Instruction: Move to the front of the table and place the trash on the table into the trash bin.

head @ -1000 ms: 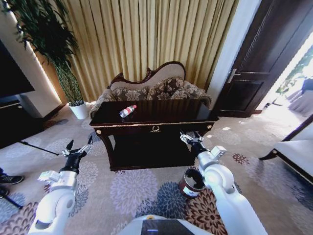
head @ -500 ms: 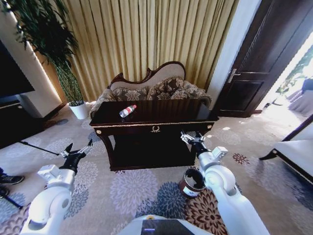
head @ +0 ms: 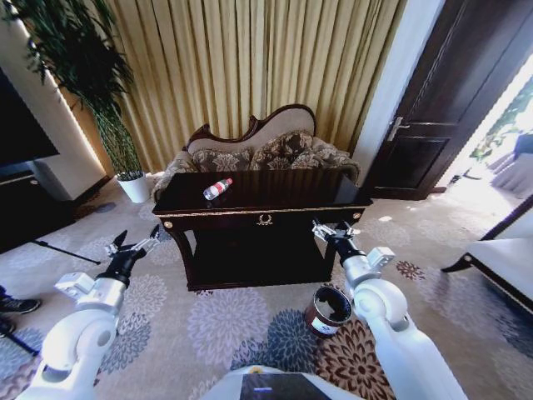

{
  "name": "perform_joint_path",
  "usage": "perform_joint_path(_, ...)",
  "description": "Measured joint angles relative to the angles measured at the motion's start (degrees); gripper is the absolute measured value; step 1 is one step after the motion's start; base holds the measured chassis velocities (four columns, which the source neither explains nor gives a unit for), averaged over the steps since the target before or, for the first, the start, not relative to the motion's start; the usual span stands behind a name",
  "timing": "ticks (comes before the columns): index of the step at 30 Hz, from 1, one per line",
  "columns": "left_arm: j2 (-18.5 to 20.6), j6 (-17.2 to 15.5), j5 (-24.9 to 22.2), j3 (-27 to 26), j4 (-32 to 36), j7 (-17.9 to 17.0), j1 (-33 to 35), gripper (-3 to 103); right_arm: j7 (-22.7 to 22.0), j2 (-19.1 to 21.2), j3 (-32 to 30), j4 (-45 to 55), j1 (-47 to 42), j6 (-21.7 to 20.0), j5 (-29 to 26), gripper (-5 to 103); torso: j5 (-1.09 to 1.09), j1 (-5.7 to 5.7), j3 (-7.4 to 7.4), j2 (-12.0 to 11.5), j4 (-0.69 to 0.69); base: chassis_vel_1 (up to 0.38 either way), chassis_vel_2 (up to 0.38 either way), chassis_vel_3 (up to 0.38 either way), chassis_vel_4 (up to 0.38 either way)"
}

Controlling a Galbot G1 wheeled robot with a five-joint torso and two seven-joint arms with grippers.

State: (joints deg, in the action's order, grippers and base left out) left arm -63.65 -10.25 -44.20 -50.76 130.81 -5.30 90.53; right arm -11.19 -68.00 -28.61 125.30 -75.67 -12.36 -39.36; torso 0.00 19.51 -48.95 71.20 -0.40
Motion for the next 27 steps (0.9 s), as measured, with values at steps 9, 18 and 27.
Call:
perform_joint_path(9, 0.2, -1.0, -0.1, 0.1, -0.3, -0.3, 0.3, 100, 0.5, -0.2, 0.4, 0.6, -0.8, 0.5, 1.2, 100, 0.00, 0.00, 0.00, 0.0, 0.00, 0.000, 0.000, 0.000, 0.000)
perform_joint_path(18, 0.1, -1.1, 0.0, 0.1, -0.4, -0.5, 0.5, 100, 2.7, 0.0, 0.0, 0.9, -1.8, -0.6, 4.0, 100, 0.00, 0.00, 0.00, 0.0, 0.00, 0.000, 0.000, 0.000, 0.000)
perform_joint_path(27, 0.0, -1.1, 0.2, 0.1, -0.5, -0.6, 0.7, 100, 3.2, 0.3, 0.3, 0.2, -2.1, -0.6, 5.3, 100, 0.01, -0.01, 0.01, 0.0, -0.01, -0.018, 0.020, 0.019, -0.014)
